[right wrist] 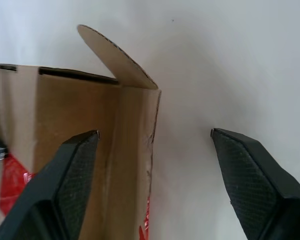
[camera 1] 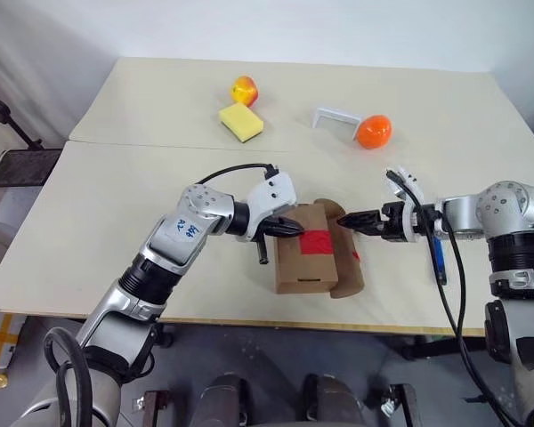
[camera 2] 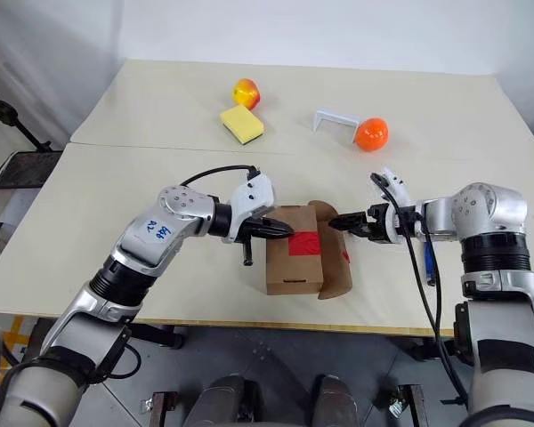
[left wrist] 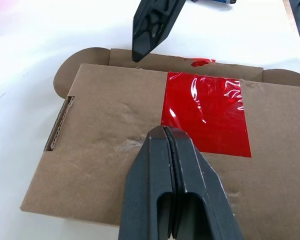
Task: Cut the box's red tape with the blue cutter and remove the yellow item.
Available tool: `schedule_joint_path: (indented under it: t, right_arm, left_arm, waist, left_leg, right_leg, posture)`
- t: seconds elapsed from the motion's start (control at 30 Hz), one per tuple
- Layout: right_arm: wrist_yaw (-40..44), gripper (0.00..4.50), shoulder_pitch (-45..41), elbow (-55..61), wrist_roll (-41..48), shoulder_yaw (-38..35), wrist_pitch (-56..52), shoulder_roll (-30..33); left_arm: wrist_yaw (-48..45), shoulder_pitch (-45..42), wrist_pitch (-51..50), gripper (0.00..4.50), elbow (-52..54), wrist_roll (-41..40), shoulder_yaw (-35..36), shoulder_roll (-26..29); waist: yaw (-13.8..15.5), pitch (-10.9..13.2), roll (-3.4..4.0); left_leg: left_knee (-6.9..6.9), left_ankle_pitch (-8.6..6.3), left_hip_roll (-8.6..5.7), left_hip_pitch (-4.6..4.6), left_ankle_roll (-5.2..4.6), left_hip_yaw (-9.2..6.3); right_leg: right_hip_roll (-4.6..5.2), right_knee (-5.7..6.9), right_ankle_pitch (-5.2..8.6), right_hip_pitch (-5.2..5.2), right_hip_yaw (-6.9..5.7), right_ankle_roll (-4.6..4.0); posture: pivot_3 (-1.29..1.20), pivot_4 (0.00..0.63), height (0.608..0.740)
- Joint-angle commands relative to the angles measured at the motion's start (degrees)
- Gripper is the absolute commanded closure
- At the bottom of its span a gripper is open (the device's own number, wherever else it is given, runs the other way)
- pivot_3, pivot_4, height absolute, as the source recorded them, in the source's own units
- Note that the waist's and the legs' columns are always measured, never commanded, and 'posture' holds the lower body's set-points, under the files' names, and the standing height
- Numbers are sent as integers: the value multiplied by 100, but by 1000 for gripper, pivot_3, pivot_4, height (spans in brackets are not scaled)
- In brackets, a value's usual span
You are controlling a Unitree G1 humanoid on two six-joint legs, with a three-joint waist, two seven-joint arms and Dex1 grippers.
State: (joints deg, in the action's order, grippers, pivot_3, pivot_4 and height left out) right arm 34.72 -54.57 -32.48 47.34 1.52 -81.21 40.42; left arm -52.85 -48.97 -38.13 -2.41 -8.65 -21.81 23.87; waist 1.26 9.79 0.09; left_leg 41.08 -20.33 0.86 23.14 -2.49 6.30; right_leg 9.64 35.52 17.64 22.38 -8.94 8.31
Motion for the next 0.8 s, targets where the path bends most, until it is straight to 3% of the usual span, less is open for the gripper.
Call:
schedule_joint_path:
  t: [0.03,0.13,0.23,0.53,0.8]
  right_arm:
    - [714,719,-158,-195,-216,252,-18,-174]
    - [1104,719,-207,-312,-533,497,102,-278]
    - [1360,1339,-357,-743,-912,666,340,-563]
    - [1511,4472,-603,-1066,-1582,523,377,-721]
    - [1043,4472,-717,-482,-1586,6,-360,-755]
  left_arm:
    - [-6,54,-136,4500,-30,189,-182,42]
    - [-13,65,-155,4500,-2,185,-182,56]
    - [-19,71,-193,4500,36,185,-194,74]
    - [-18,88,-255,4500,107,183,-173,138]
    - [-22,131,-272,4500,146,184,-174,150]
  waist:
    - [-6,0,0]
    - [-7,0,0]
    - [-39,-1,-1]
    - [-104,-1,0]
    - [-111,-1,1]
  left_leg:
    - [0,0,0,0,0,0]
    - [1,0,0,-1,0,0]
    - [0,0,1,-5,1,0]
    - [-3,1,0,-7,3,-8]
    - [-2,2,-1,-5,3,-16]
  right_leg:
    - [0,0,0,0,0,0]
    - [0,2,0,0,0,0]
    - [0,3,0,-1,-1,0]
    - [-1,8,0,-2,-2,0]
    - [0,9,0,-3,-2,0]
  posture:
    - [0,150,740]
    - [0,150,740]
    - [0,150,740]
    - [0,150,740]
    - [0,150,740]
